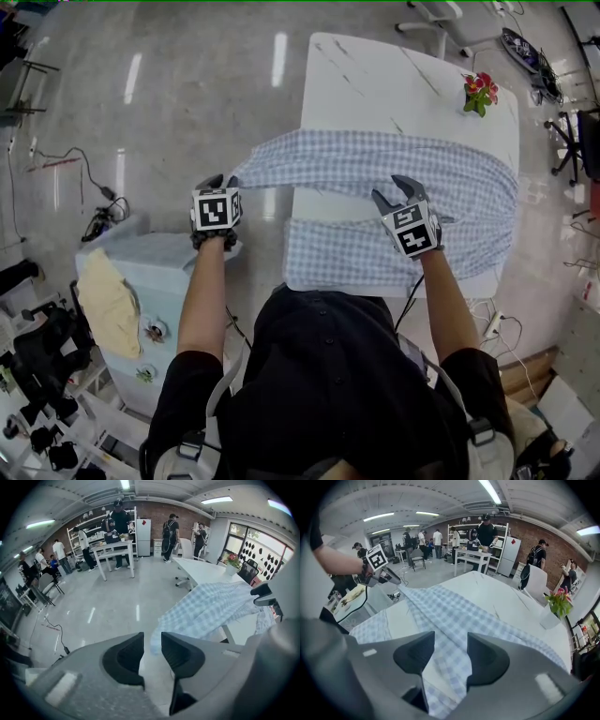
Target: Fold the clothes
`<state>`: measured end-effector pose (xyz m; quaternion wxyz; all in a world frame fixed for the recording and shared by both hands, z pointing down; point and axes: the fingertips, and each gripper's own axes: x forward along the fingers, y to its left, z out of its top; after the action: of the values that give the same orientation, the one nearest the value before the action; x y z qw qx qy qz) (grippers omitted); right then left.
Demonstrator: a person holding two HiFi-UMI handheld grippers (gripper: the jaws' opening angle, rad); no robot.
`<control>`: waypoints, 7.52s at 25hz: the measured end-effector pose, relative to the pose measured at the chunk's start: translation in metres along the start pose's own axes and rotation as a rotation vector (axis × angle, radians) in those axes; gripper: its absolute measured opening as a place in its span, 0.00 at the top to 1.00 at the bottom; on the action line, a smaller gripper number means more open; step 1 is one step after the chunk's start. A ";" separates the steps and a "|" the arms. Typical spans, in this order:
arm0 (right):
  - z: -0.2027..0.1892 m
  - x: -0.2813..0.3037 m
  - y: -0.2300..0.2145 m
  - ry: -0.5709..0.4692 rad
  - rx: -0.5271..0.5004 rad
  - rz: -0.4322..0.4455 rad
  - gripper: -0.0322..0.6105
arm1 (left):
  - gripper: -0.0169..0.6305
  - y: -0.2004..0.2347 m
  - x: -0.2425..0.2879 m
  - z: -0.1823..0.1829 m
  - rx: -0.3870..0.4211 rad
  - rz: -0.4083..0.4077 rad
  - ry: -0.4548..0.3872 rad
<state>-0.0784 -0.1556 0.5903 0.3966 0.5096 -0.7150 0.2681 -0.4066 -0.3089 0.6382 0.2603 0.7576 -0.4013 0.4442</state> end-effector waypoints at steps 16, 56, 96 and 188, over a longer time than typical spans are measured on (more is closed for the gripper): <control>0.002 0.006 0.045 0.007 -0.084 0.120 0.67 | 0.74 -0.130 -0.011 0.011 0.303 -0.313 -0.065; 0.016 0.030 0.103 -0.027 -0.308 0.262 0.94 | 0.81 -0.184 -0.001 -0.004 0.608 -0.459 -0.011; -0.009 0.015 0.135 -0.019 -0.406 0.318 0.76 | 0.83 -0.176 -0.027 -0.028 0.530 -0.547 0.057; -0.436 -0.227 -0.245 0.112 -0.602 -0.137 0.86 | 0.94 -0.538 -0.065 -0.158 0.902 -0.434 0.184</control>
<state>0.3177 0.2224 0.6308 0.5855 0.4005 -0.7034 0.0449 -0.0472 0.1261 0.6345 0.0275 0.8183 0.0218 0.5737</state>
